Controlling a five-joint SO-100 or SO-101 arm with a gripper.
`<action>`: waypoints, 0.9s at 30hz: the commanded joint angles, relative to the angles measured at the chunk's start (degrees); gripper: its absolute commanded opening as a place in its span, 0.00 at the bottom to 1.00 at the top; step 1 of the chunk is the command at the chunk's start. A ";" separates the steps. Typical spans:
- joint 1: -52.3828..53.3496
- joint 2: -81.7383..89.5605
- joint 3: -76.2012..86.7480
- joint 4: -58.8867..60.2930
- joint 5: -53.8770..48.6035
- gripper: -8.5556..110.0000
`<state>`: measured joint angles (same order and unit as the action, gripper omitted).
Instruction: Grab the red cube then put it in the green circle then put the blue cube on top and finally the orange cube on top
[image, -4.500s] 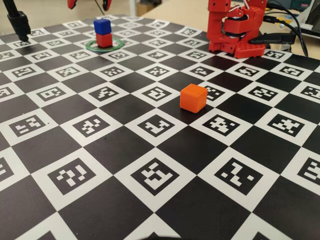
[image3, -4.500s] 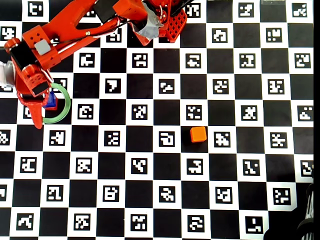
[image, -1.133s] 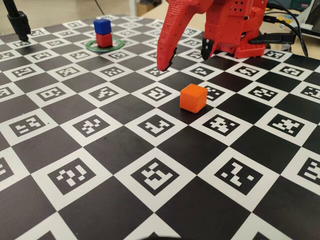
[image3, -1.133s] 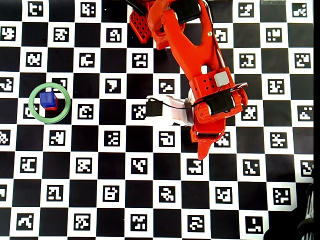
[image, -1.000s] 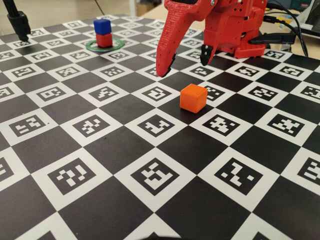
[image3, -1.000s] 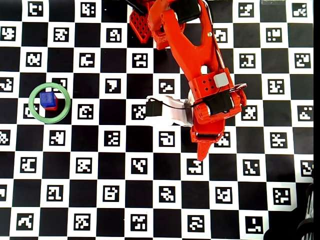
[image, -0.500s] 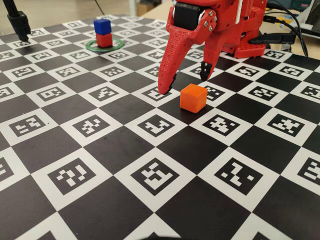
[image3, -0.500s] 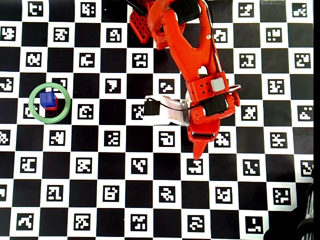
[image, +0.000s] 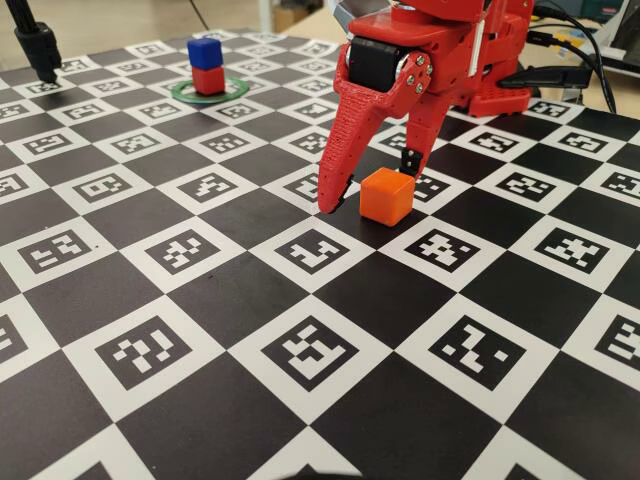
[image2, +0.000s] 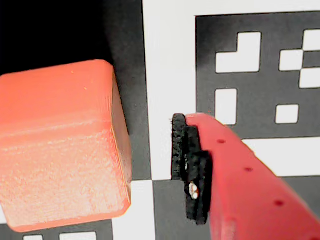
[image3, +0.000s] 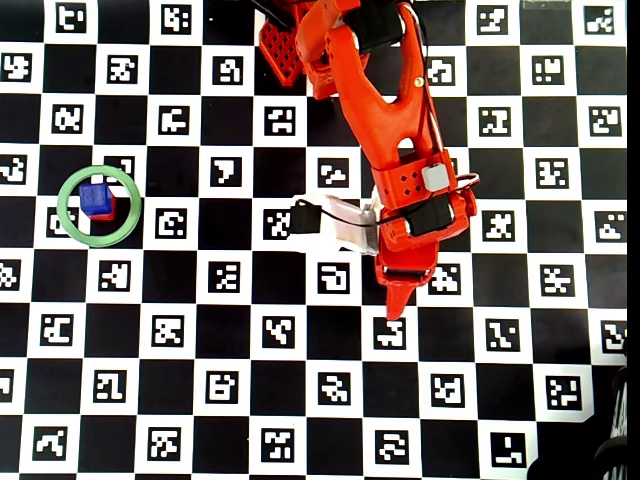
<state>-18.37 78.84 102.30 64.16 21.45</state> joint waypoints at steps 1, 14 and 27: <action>-0.53 1.41 -0.26 -0.53 0.09 0.49; -0.70 1.23 -0.09 -1.23 -4.75 0.49; -2.02 1.05 -0.26 -1.32 -10.28 0.48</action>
<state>-19.86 78.84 102.66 63.11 11.51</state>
